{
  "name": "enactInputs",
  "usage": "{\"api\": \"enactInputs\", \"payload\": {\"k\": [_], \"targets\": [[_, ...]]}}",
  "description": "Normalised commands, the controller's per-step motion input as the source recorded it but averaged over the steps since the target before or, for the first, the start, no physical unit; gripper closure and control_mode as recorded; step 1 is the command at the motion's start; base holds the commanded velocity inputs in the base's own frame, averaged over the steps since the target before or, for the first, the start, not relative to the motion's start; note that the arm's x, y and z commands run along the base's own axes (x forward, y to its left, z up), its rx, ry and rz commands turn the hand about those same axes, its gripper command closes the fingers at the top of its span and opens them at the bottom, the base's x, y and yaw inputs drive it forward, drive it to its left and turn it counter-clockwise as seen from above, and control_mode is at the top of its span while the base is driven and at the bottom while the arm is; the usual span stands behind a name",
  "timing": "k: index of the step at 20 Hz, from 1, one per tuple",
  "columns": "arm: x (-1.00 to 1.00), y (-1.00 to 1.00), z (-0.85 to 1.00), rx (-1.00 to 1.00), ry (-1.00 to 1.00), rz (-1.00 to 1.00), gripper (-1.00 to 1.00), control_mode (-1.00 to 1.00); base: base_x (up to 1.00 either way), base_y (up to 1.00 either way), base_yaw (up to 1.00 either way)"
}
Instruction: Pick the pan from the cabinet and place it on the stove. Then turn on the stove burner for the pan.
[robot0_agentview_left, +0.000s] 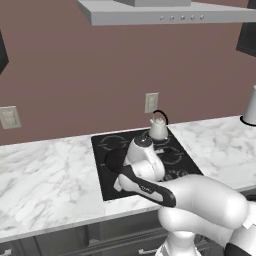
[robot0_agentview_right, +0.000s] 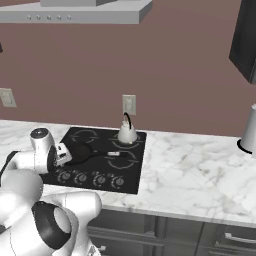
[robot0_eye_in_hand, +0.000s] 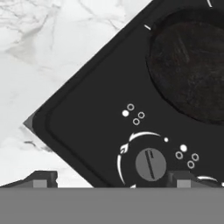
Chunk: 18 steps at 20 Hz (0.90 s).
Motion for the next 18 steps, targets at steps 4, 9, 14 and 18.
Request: {"api": "enactInputs", "payload": {"k": [4,9,14,18], "targets": [[-0.39,0.01,0.19,0.00,0.03,0.00,-1.00,-1.00,0.00,0.00,0.00],[-0.37,0.02,0.20,0.00,0.02,0.00,-1.00,-1.00,0.00,0.00,0.00],[-0.31,0.01,0.23,0.00,0.00,0.00,-1.00,-1.00,0.00,0.00,0.00],[-0.30,0.00,0.26,0.00,0.00,0.00,-1.00,-1.00,0.00,0.00,0.00]]}}
